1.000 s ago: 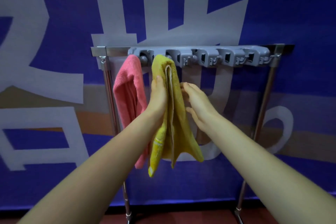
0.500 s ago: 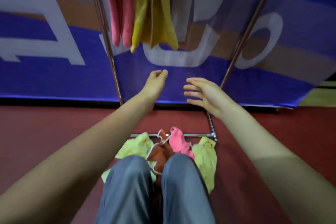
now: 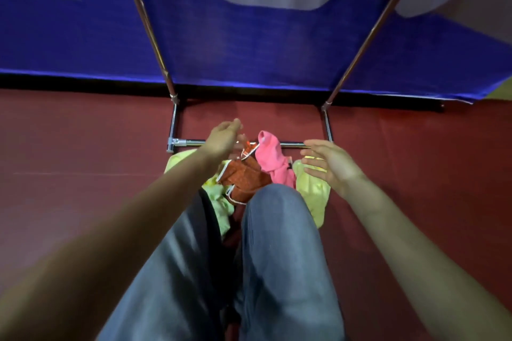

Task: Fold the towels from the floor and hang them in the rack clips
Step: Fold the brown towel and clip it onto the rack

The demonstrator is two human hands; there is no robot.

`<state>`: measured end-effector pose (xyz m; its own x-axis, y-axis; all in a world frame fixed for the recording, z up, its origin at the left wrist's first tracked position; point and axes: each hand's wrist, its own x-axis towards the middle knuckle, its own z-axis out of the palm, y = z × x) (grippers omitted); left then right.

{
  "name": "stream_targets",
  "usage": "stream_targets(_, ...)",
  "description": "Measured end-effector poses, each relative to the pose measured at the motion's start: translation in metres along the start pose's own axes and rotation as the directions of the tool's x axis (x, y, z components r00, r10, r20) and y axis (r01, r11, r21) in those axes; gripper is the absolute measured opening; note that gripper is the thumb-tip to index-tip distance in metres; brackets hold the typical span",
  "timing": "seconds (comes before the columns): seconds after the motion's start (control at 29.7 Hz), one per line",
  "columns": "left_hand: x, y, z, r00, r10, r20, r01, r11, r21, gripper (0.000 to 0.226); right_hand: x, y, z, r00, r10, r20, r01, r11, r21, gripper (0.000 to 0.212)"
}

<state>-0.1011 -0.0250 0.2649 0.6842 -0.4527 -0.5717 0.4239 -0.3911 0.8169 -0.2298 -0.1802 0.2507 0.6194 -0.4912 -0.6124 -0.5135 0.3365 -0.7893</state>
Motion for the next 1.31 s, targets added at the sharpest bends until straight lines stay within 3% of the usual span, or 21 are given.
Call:
stream_targets(0.24, 0.063, -0.028, -0.03, 0.995, -0.098, 0.011, 0.096, 0.991, 0.092, 0.038, 0.071, 0.046, 0.026, 0.999, 0.015, -0.051, -0.021, 0.992, -0.121, 0.011)
stream_targets(0.37, 0.079, -0.04, -0.04, 0.975, -0.223, 0.015, 0.221, 0.953, -0.209, 0.037, 0.116, 0.077, 0.057, 0.998, -0.055, -0.014, 0.048, 0.95, -0.309, 0.013)
stream_targets(0.5, 0.089, -0.026, -0.045, 0.947, -0.312, 0.078, 0.292, 0.732, -0.615, 0.034, 0.158, 0.112, 0.092, 0.995, -0.078, 0.057, 0.095, 0.899, -0.428, 0.015)
stream_targets(0.74, 0.1, 0.0, -0.054, 0.963, -0.208, 0.172, 0.267, 0.646, -0.715, 0.032, 0.189, 0.153, 0.112, 0.974, -0.075, 0.215, 0.183, 0.82, -0.542, 0.009)
stream_targets(0.84, 0.109, -0.008, -0.067, 0.954, -0.263, 0.144, 0.275, 0.579, -0.767, 0.03, 0.213, 0.161, 0.119, 0.964, -0.084, 0.253, 0.241, 0.683, -0.69, 0.011)
stream_targets(0.98, 0.113, -0.016, -0.08, 0.941, -0.327, 0.091, 0.256, 0.509, -0.822, 0.026, 0.237, 0.158, 0.134, 0.937, 0.022, 0.348, 0.307, 0.421, -0.853, 0.024)
stream_targets(1.14, 0.115, -0.013, -0.078, 0.943, -0.315, 0.104, 0.257, 0.497, -0.829, 0.026, 0.256, 0.166, 0.145, 0.857, 0.03, 0.514, 0.504, 0.148, -0.851, 0.024)
stream_targets(1.31, 0.115, -0.007, -0.073, 0.96, -0.252, 0.123, 0.243, 0.527, -0.815, 0.024, 0.266, 0.167, 0.15, 0.812, 0.11, 0.573, 0.582, -0.088, -0.808, 0.031)
